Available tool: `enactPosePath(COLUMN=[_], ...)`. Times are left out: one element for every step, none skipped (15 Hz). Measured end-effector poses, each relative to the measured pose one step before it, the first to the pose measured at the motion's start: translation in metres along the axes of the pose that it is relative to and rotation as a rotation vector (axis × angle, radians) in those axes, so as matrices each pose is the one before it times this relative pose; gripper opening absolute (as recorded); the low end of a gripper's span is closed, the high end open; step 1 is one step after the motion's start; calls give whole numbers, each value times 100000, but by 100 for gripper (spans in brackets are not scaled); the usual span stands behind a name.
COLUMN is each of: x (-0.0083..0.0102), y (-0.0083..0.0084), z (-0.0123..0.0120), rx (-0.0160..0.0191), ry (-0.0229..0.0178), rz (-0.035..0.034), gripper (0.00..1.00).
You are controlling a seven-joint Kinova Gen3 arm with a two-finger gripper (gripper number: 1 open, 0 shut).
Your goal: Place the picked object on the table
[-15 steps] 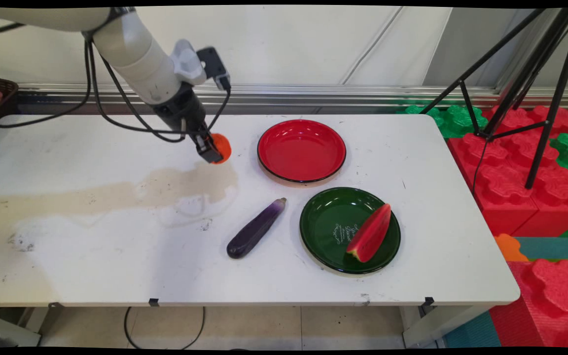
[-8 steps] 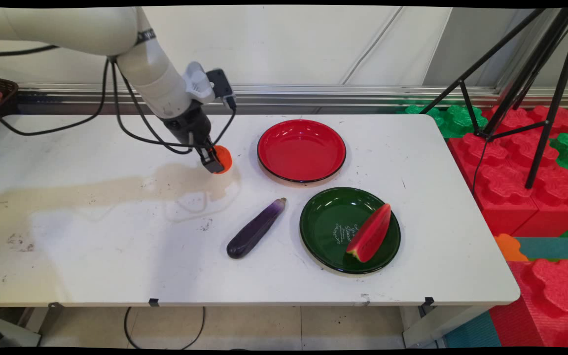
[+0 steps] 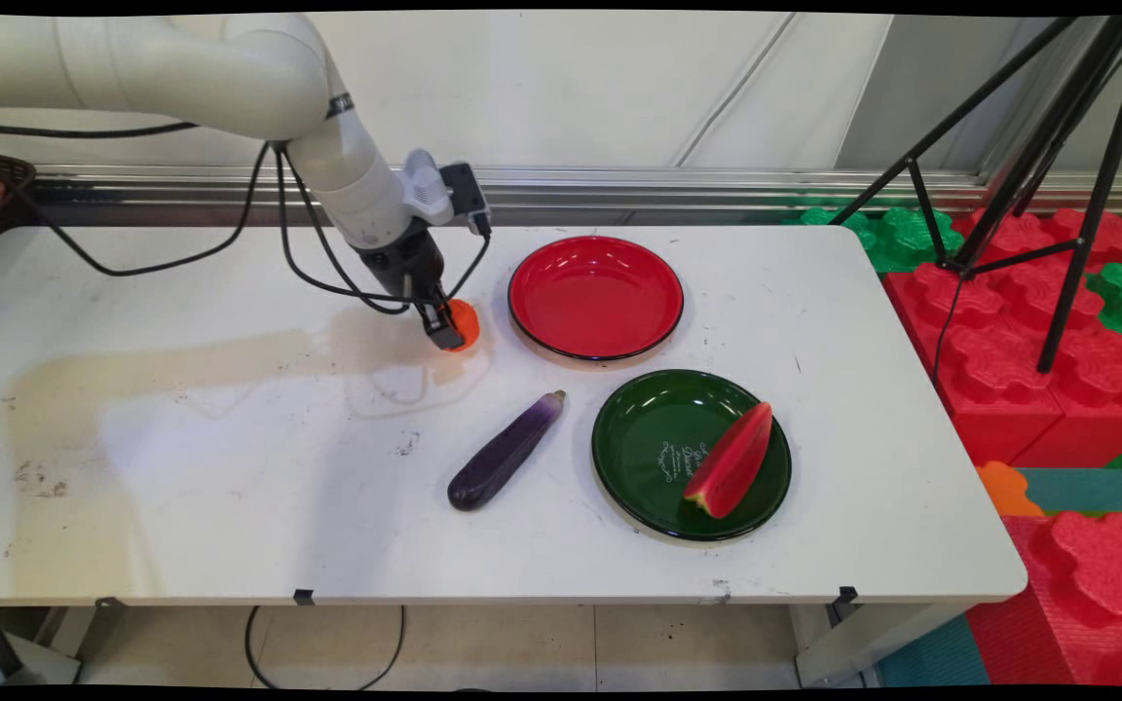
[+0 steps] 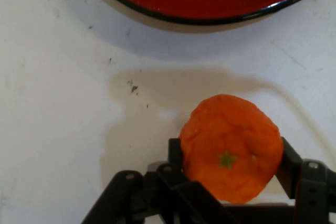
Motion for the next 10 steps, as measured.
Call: enactPosePath(x=[121, 73, 36, 21, 9, -13, -15, -50, -82, -90], y=[-193, -158, -111, -107, -72, -71, -40, -54, -56, -55], z=[586, 444, 328, 347, 206, 270, 163, 191, 171, 113], rx=[-633, -447, -359, -370, -265, -489, -308, -400, -357, -222], ry=[-66, -7, -57, -18, 50, 97, 58, 131, 103, 84], rz=[588, 417, 297, 492, 271, 470, 322, 486, 610, 650], gripper=[0, 0, 0, 0, 0, 0, 0, 100, 100, 100])
